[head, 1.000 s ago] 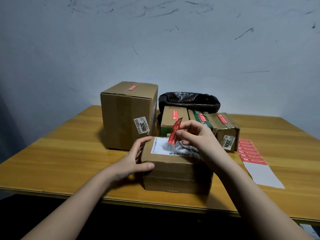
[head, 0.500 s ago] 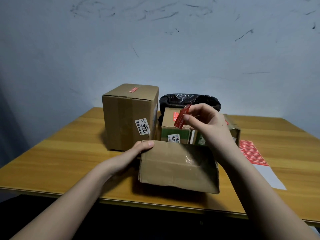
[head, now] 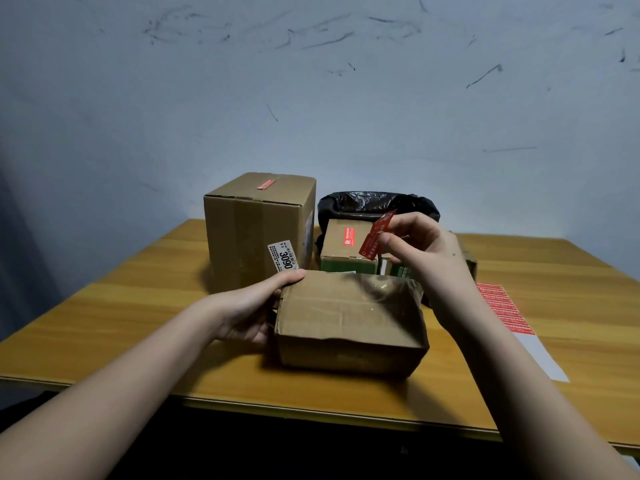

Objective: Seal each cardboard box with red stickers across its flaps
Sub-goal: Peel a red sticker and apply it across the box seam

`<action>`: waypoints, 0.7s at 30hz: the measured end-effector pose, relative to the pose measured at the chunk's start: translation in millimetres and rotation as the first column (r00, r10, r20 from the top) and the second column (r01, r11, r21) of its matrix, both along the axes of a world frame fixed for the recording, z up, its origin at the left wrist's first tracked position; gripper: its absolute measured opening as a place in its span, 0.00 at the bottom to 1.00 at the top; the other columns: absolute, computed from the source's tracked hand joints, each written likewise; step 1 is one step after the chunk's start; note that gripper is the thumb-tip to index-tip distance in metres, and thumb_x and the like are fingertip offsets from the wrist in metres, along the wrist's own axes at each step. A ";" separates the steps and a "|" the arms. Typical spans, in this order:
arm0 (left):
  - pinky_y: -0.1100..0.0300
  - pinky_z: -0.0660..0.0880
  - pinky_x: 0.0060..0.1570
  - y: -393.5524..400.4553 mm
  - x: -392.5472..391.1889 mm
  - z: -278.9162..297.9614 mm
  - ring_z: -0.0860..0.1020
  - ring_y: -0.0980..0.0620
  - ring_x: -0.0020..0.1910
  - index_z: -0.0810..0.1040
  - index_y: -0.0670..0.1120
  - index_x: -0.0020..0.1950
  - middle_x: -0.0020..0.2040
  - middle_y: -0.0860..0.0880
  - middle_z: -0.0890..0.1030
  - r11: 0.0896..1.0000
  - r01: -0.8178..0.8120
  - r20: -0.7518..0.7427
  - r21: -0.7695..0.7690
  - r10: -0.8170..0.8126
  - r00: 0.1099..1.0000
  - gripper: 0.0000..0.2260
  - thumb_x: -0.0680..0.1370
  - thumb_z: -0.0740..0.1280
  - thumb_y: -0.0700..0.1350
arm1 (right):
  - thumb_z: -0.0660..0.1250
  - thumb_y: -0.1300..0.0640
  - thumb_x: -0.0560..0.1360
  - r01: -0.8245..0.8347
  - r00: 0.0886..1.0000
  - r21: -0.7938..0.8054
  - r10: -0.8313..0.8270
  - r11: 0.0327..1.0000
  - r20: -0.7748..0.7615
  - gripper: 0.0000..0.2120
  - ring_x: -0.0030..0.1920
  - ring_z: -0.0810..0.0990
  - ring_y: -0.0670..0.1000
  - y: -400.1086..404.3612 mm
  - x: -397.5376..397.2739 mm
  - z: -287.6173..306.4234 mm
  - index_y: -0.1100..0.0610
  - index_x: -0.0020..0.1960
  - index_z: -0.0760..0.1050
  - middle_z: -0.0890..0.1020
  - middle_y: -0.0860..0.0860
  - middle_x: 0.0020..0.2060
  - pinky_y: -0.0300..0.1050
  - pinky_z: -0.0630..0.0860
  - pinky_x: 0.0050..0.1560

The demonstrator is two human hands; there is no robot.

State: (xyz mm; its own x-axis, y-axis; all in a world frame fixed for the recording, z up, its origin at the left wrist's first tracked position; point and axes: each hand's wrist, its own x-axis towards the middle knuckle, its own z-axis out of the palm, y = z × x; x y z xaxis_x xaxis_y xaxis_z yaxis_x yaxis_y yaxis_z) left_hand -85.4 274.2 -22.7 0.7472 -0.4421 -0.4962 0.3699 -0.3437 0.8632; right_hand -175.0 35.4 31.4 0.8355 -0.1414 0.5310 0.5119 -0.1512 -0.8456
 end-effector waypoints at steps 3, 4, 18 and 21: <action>0.63 0.60 0.32 -1.4 -0.3 6.4 0.62 0.53 0.29 0.73 0.44 0.51 0.30 0.48 0.67 0.996 0.020 -0.005 0.084 -0.020 1.000 0.32 0.67 0.64 0.72 | 0.70 0.65 0.74 -0.009 1.000 0.004 0.009 1.000 -0.010 0.07 0.42 0.81 0.46 0.0 1.1 -0.7 0.53 0.45 0.78 0.83 0.50 0.41 0.35 0.76 0.42; 0.63 0.60 0.32 -2.2 -1.1 8.7 0.62 0.53 0.28 0.72 0.44 0.50 0.29 0.48 0.67 0.994 0.025 -0.006 0.104 -0.024 1.000 0.31 0.69 0.62 0.72 | 0.70 0.65 0.74 -0.012 1.000 0.005 0.012 1.000 -0.015 0.07 0.42 0.81 0.46 0.0 1.8 -1.5 0.53 0.44 0.78 0.83 0.51 0.42 0.34 0.75 0.41; 0.45 0.78 0.54 -6.4 0.7 18.5 0.82 0.42 0.44 0.67 0.47 0.66 0.52 0.39 0.79 0.979 0.077 0.003 0.190 -0.079 0.997 0.38 0.66 0.61 0.72 | 0.70 0.64 0.74 -0.004 0.998 -0.012 0.004 1.000 -0.070 0.06 0.41 0.81 0.42 -3.9 2.7 -4.8 0.53 0.45 0.79 0.84 0.51 0.43 0.31 0.74 0.37; 0.44 0.78 0.56 -5.9 0.4 19.6 0.81 0.40 0.52 0.66 0.48 0.68 0.61 0.38 0.76 0.973 0.085 0.024 0.215 -0.092 0.995 0.39 0.65 0.61 0.72 | 0.70 0.62 0.74 0.014 0.994 -0.058 -0.020 0.998 -0.105 0.06 0.41 0.80 0.42 -3.6 6.2 -6.4 0.52 0.45 0.79 0.83 0.50 0.42 0.32 0.74 0.37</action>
State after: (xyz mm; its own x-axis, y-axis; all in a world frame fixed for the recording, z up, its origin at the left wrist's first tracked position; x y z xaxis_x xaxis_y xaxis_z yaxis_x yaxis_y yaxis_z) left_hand -85.0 268.3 -3.1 0.7277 -0.3939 -0.5615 0.3017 -0.5513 0.7779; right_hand -168.8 31.8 25.0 0.8849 -0.1281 0.4479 0.4175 -0.2084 -0.8845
